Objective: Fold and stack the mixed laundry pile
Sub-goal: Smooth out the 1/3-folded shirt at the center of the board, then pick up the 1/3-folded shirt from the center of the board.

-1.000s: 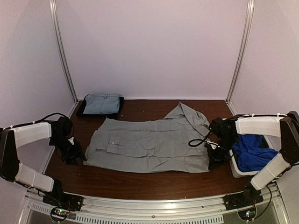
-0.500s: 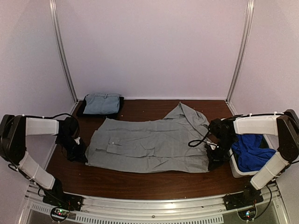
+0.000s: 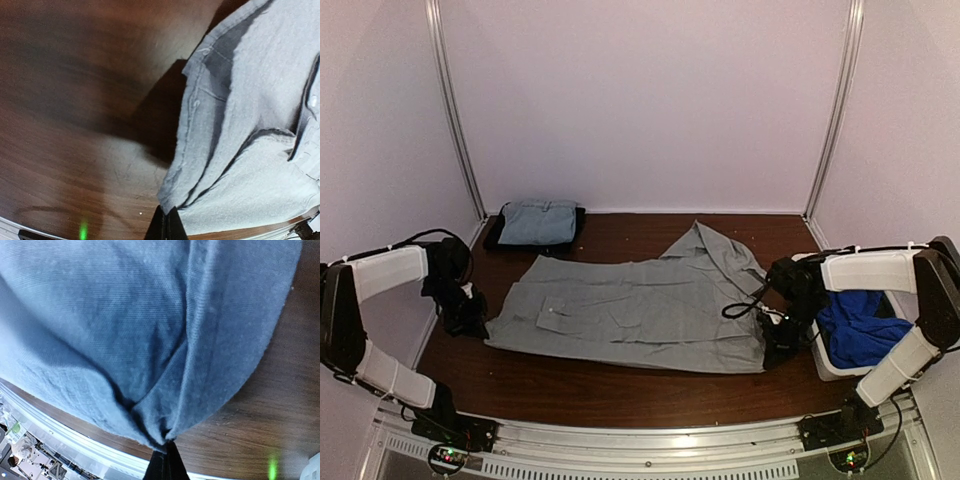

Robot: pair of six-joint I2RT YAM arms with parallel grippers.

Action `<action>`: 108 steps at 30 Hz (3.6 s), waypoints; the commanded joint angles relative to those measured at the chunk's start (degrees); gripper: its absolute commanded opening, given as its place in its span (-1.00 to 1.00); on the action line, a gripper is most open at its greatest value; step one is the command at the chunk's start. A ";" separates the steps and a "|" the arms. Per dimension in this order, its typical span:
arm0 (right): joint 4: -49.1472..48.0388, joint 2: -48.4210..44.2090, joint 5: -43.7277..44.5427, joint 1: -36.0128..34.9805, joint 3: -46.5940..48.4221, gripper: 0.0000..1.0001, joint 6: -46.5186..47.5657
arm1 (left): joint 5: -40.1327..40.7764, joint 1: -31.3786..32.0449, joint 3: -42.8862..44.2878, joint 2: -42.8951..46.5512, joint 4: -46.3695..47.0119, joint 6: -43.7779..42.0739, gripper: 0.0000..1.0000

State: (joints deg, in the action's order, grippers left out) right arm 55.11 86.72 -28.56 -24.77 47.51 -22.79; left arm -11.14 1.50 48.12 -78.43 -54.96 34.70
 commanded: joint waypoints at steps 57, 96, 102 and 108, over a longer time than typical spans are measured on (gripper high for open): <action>4.03 20.33 12.47 3.20 44.41 0.30 8.93 | -4.38 7.91 20.79 -13.81 9.30 -9.18 0.48; 3.27 44.83 -8.53 13.17 69.38 -0.91 10.03 | -6.78 4.57 42.39 -41.61 14.56 -21.47 0.20; -5.91 37.86 -17.41 13.59 70.74 -1.00 1.36 | -8.48 4.57 41.45 -41.82 17.10 -24.89 0.19; -16.69 34.52 -24.22 13.70 73.25 -1.00 -11.06 | -12.40 4.57 42.29 -44.29 17.93 -29.49 0.08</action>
State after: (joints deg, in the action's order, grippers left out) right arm 49.30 125.82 -45.04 -11.25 118.34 -23.66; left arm -20.27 6.04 89.06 -120.27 -39.22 9.74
